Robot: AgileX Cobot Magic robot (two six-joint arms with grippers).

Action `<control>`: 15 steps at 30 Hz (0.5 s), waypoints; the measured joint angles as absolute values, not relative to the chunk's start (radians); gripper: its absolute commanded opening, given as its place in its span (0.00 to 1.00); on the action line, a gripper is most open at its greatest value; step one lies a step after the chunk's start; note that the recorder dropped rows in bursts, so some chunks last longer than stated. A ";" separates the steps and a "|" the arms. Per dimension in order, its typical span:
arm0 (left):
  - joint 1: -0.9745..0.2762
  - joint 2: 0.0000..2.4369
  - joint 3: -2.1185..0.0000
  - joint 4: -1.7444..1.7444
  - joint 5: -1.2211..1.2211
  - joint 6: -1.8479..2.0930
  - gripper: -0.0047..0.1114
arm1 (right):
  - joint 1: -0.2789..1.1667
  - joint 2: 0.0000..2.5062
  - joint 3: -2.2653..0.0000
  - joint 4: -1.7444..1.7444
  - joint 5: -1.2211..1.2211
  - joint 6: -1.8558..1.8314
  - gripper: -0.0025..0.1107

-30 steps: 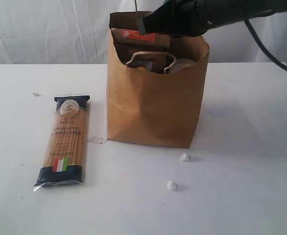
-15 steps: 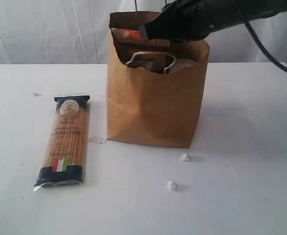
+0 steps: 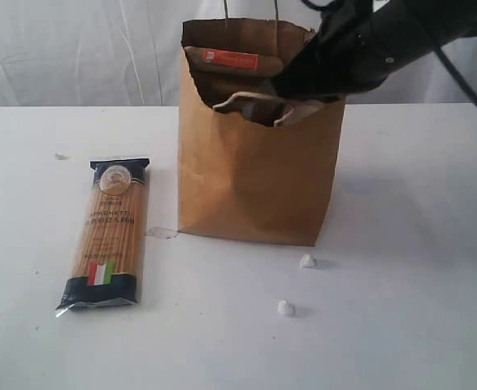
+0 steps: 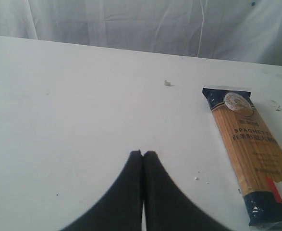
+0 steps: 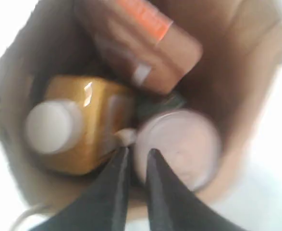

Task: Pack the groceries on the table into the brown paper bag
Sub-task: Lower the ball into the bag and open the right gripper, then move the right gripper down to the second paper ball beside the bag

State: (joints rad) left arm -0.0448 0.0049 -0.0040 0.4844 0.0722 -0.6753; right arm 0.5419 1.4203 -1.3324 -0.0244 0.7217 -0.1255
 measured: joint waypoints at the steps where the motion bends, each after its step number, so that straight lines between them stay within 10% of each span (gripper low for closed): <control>1: -0.045 0.005 -0.004 0.484 0.072 -0.675 0.04 | 0.542 1.397 -1.332 -0.059 0.717 -0.125 0.05; 15: -0.045 0.005 -0.004 0.484 0.072 -0.675 0.04 | 0.536 1.161 -1.334 -0.499 1.103 -0.081 0.03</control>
